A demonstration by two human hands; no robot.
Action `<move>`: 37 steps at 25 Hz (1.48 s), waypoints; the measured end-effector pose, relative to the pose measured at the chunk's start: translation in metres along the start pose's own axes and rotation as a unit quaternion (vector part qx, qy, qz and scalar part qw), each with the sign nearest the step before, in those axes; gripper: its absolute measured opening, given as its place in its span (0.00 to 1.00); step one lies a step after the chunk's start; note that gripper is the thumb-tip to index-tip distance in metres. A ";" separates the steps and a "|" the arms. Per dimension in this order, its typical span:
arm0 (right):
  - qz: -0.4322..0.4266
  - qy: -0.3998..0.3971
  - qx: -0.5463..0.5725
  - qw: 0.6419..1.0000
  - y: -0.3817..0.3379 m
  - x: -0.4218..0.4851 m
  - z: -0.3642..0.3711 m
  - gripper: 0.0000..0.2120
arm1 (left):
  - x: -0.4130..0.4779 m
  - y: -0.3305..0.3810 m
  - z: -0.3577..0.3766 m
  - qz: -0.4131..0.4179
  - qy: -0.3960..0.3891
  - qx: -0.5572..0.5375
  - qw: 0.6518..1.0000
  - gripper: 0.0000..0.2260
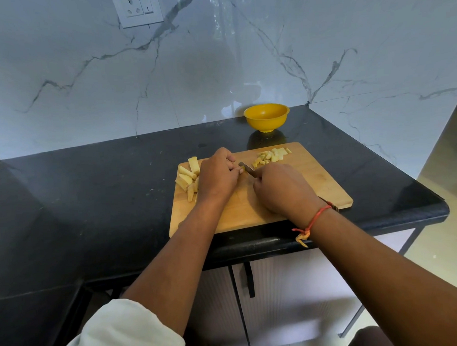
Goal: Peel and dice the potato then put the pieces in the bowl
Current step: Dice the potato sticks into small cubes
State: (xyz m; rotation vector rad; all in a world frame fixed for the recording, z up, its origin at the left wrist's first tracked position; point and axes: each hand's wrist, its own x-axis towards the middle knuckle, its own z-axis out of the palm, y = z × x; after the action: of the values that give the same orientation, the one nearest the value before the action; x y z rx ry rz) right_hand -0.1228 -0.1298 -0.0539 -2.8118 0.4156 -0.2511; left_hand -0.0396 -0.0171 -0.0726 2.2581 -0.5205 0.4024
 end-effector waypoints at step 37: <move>-0.047 0.145 0.021 0.988 0.027 -0.020 0.005 0.16 | 0.001 0.002 -0.012 -0.006 0.113 -0.049 0.992 0.11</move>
State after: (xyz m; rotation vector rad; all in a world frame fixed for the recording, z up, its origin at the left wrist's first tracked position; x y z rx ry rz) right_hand -0.1473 -0.1472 -0.0696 -2.7633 0.3337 -0.6853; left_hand -0.0414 -0.0091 -0.0632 2.0872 -0.3985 0.6052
